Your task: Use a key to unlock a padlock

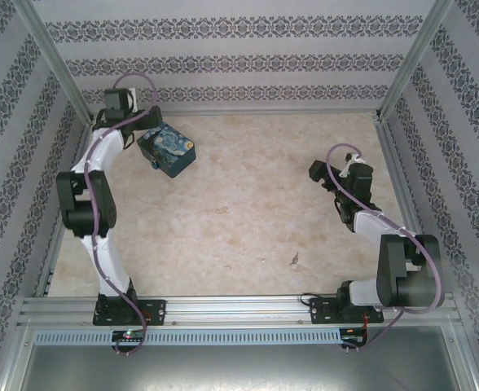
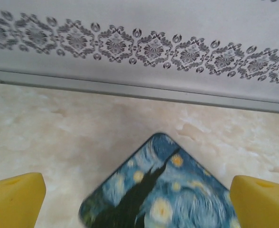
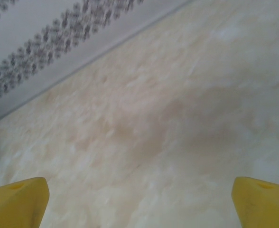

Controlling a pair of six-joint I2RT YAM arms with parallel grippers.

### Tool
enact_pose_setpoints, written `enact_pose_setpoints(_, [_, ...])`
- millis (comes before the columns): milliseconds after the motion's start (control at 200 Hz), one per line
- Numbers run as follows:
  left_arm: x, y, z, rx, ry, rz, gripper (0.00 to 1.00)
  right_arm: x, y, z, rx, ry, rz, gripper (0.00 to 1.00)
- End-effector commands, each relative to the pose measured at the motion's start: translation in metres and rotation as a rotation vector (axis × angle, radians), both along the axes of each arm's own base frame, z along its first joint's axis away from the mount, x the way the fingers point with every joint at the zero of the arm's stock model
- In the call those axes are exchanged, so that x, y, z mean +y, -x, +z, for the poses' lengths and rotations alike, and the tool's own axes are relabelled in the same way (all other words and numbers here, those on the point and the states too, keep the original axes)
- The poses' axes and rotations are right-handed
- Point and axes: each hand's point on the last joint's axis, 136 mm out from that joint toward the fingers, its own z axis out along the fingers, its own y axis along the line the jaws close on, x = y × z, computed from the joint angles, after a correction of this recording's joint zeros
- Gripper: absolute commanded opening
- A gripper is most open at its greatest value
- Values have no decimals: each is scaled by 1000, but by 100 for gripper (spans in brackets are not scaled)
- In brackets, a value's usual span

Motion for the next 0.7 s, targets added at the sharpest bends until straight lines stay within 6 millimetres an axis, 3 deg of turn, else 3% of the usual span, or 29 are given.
enact_pose_setpoints(0, [-8, 10, -53, 264, 140, -58, 100, 35, 9, -5, 50, -136, 105, 98])
enact_pose_setpoints(155, [-6, -19, -76, 315, 180, -108, 100, 71, 19, -15, 109, -317, 198, 98])
enact_pose_setpoints(270, [-15, -26, -88, 309, 234, -147, 100, 92, 26, -23, 154, -341, 236, 98])
enact_pose_setpoints(340, [-31, -24, -90, 316, 309, -200, 100, 100, 30, -28, 184, -325, 243, 98])
enact_pose_setpoints(465, [-65, -7, -85, 348, 382, -310, 99, 109, 38, -43, 269, -237, 215, 98])
enact_pose_setpoints(560, [-91, 17, -79, 377, 394, -375, 99, 116, 45, -51, 317, -178, 211, 98])
enact_pose_setpoints(695, [-119, 60, -71, 359, 440, -408, 99, 139, 57, -49, 308, -234, 280, 98])
